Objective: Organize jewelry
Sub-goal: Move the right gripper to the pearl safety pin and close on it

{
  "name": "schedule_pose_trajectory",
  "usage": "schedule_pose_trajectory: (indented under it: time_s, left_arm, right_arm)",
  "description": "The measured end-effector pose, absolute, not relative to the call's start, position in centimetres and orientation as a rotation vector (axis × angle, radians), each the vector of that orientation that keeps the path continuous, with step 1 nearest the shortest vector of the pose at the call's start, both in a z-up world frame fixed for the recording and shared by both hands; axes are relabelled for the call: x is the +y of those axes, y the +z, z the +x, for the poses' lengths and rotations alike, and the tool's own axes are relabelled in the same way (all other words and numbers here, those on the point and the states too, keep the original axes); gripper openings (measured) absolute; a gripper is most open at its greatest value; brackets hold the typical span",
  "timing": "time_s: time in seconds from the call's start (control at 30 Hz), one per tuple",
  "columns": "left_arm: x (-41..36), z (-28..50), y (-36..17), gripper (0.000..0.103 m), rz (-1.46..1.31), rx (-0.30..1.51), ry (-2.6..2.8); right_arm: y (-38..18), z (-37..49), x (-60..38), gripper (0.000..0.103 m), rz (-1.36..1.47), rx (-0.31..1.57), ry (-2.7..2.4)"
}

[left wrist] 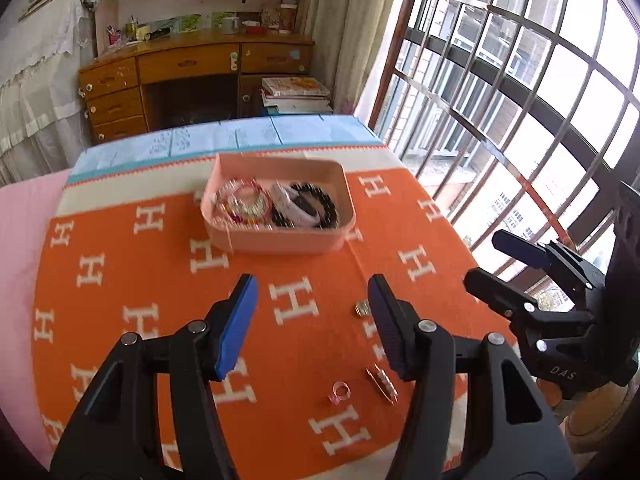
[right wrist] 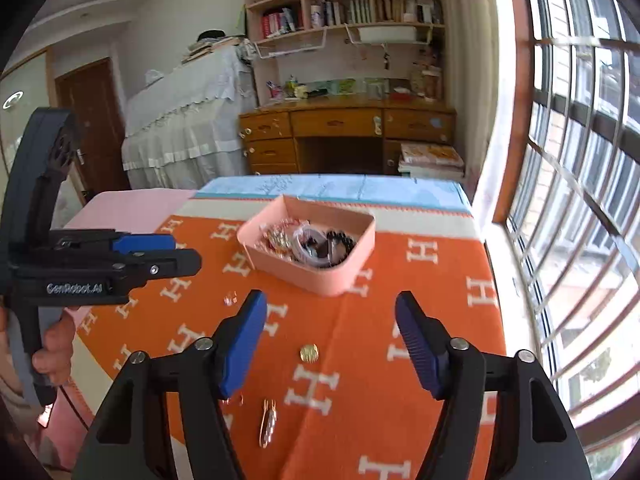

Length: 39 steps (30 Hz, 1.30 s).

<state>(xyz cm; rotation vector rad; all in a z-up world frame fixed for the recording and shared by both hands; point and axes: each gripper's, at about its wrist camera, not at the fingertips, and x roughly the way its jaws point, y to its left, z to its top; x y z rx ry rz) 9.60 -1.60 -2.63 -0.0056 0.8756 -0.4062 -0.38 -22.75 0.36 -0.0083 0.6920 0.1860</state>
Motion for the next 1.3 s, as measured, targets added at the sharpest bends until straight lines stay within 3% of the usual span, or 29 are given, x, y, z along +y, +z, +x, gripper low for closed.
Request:
schedule_pose_trajectory:
  time_s: [0.27,0.47,0.6,0.8,1.13,1.17,1.3]
  left_arm:
    - [-2.2,6.6,-6.9,0.054,0.04,0.864,-0.311]
    - [-3.2,6.3,-10.5,0.054,0.09,0.915,-0.263]
    - [-3.1,6.4,-12.0,0.055,0.079,0.95,-0.254]
    - [-2.6,6.5,-12.6,0.054,0.058,0.956,-0.259]
    - [-2.5,6.8,-12.8,0.054,0.041,0.965,-0.263]
    - [-2.5,6.9,-12.8,0.054,0.04,0.965,-0.263]
    - [-2.6,7.3,-12.9,0.054,0.036,0.973,-0.26]
  right_arm:
    - [-5.1,-2.2,-22.5,0.069,0.065,0.83,0.198]
    - [-9.1,-2.5,-19.3,0.055,0.025,0.933,0.277]
    - [-11.0,-2.1,-17.7,0.037,0.0,0.992,0.313]
    - [-13.1,-1.3,-17.0,0.025,-0.047,1.05,0.294]
    - [-13.5,-1.5,-15.0,0.021,-0.206,1.001,0.296]
    - [-13.6,-1.5,-14.8,0.014,-0.217,0.995,0.3]
    - [-13.5,-1.4,-14.8,0.012,-0.212,0.984,0.31]
